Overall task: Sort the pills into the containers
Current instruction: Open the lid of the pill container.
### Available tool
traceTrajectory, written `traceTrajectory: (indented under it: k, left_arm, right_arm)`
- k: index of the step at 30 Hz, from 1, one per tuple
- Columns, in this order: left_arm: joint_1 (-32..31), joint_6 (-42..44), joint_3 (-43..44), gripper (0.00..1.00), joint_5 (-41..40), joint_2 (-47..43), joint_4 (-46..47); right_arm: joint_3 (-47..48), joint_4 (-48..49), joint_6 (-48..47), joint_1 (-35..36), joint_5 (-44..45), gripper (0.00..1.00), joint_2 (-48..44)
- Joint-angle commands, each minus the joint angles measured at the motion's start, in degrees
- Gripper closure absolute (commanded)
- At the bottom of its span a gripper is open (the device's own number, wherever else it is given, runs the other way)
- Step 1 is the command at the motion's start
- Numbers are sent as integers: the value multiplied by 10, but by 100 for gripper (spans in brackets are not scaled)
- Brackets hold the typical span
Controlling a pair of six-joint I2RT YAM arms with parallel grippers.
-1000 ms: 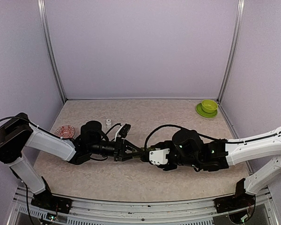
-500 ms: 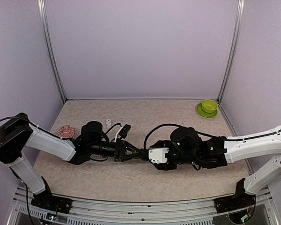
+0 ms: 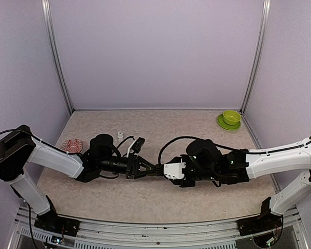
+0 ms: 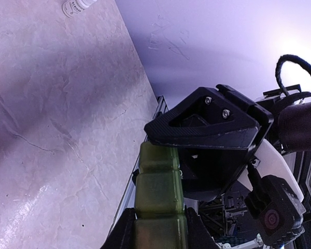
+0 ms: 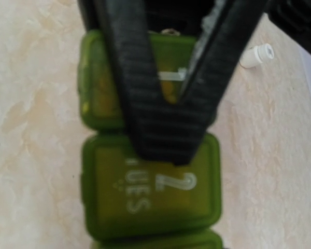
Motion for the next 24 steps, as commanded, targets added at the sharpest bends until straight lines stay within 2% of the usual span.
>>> traceTrajectory:
  k: [1,5,7,9,11,14,18,24]
  left_arm:
    - [0,8,1,83,1,-12,18]
    - [0,4,-1,83,1,-10,24]
    - [0,3,-2,83,1,-9,25]
    - [0,4,-2,83,1,-9,24]
    - [0,4,-3,82,1,-9,24]
    - [1,5,-4,83,1,-8,25]
    - [1,6,-6,83,1,-5,25]
    - [2,9,-10,83,-1,-1,23]
  right_arm:
    - [18,-13,-2,-3,-9,60,7]
    - [25,-21,-9,-3,-12,84,9]
    - [25,-21,-8,-3,-17,84,8]
    - [25,-22,-4,-3,-20,76,7]
    - [25,-22,3,-3,-15,59,6]
    - [25,-19,11,-3,-3,42,5]
    - [27,-19,19,-4,2,33,-1]
    - [21,-7,26,-4,10,30,-28]
